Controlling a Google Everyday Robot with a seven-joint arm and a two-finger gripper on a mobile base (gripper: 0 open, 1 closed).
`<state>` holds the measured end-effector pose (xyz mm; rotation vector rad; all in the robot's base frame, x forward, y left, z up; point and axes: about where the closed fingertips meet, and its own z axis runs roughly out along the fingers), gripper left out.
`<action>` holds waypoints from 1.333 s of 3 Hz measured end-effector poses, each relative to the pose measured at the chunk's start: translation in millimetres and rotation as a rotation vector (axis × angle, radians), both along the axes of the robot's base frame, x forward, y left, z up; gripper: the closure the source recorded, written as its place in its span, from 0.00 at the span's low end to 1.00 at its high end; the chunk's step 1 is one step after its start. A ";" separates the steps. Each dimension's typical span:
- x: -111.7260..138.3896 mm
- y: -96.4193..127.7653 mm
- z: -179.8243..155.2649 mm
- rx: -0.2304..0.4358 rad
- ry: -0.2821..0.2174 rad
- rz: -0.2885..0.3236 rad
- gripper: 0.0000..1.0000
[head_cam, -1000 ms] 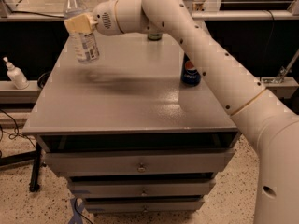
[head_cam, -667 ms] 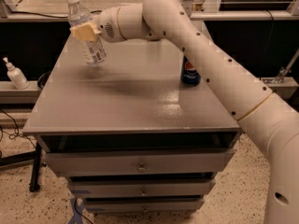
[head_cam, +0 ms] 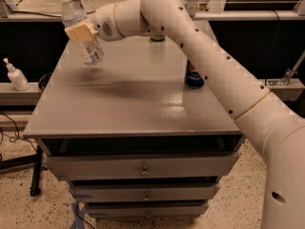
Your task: Place blue plastic bottle upright
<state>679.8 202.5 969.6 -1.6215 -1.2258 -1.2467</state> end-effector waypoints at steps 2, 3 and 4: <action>-23.1 -4.8 5.9 0.039 -0.194 0.088 1.00; -31.0 -13.8 1.2 0.072 -0.205 0.050 1.00; -33.9 -21.1 -6.6 0.097 -0.170 -0.019 1.00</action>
Offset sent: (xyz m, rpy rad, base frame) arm -0.0351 -0.0159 0.0105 0.0765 -0.2988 0.0965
